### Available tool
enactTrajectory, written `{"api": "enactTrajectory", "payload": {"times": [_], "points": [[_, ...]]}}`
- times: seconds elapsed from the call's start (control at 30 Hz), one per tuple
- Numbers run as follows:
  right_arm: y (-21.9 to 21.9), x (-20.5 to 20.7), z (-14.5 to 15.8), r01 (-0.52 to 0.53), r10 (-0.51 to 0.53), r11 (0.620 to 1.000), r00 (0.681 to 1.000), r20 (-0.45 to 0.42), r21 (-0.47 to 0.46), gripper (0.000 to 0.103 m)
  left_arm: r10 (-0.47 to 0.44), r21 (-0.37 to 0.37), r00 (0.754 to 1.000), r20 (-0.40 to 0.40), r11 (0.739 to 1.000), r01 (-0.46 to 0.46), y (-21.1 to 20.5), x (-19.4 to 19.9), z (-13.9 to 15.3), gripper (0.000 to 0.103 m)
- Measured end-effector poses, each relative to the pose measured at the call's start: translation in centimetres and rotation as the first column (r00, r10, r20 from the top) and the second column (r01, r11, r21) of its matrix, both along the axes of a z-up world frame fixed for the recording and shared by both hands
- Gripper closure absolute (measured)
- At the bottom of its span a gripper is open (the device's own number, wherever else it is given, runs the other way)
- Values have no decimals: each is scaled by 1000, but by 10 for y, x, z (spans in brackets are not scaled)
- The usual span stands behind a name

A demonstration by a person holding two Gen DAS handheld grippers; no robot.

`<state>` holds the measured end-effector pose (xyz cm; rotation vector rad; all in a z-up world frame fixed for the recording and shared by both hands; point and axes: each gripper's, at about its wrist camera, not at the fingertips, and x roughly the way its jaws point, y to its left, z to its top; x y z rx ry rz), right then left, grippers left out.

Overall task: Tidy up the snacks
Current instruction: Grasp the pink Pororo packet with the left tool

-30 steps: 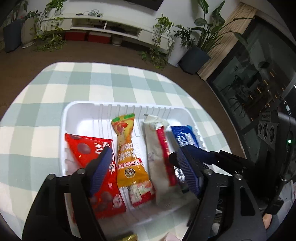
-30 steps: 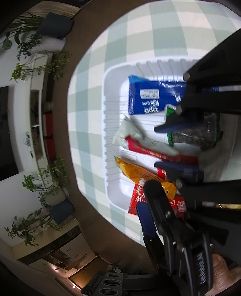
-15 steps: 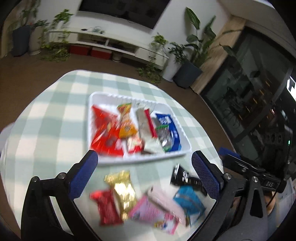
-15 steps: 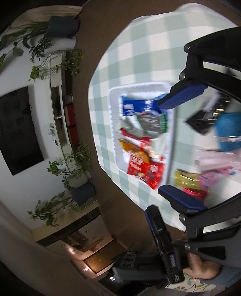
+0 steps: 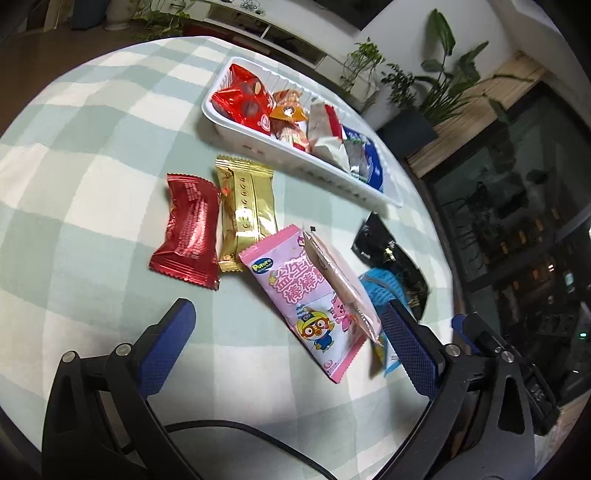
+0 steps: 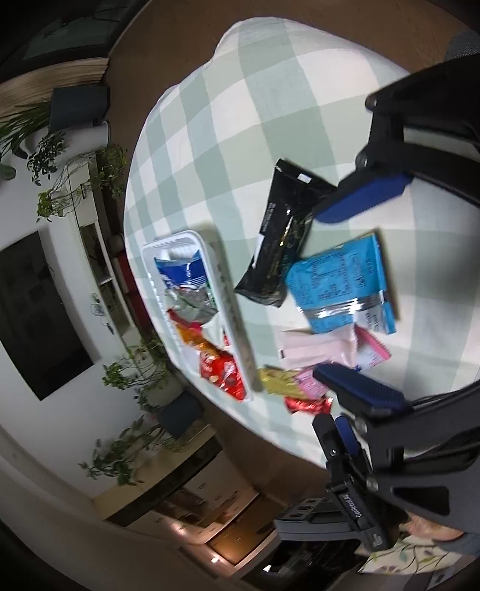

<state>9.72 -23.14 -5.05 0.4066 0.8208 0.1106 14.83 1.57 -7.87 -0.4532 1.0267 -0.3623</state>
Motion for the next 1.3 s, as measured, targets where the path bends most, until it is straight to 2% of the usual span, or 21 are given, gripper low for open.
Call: {"api": "enactTrajectory", "payload": {"times": [0.07, 0.17, 0.23, 0.4, 0.47, 0.7, 0.83, 1.0, 1.17, 1.3], "points": [[-1, -2, -1, 5, -5, 1000, 1000, 2, -1, 30, 1, 29, 1000, 7, 1000, -2, -7, 3, 1, 3], [-2, -6, -2, 9, -9, 1000, 1000, 9, -8, 33, 7, 29, 1000, -30, 1000, -7, -15, 8, -6, 16], [-2, -6, -3, 5, -5, 1000, 1000, 11, -9, 36, 9, 54, 999, -37, 999, -7, -20, 15, -9, 20], [-3, -9, -2, 0, 0, 1000, 1000, 19, -10, 38, 7, 100, 999, -35, 995, -4, -27, 21, -9, 21], [-3, -10, -2, -2, 2, 1000, 1000, 19, -12, 38, -12, 150, 999, -44, 988, 19, -36, 26, -10, 21], [-1, -14, 1, -10, 10, 1000, 1000, 28, -18, 38, -112, 293, 993, -45, 948, 121, -69, 42, -12, 22], [0, -19, 6, -11, 12, 999, 999, 38, -38, 38, -157, 315, 986, -55, 934, 167, -68, 40, -12, 28], [-2, -22, 5, -11, 13, 999, 1000, 29, -49, 38, -224, 368, 972, -73, 900, 235, -56, 27, -14, 29], [7, -20, 6, -41, 43, 997, 999, 23, -62, 38, -219, 409, 973, -70, 884, 228, -55, 19, -14, 29], [15, -20, 8, -66, 68, 995, 997, 24, -72, 38, -253, 486, 966, -48, 839, 244, -70, 16, -19, 29]]}}
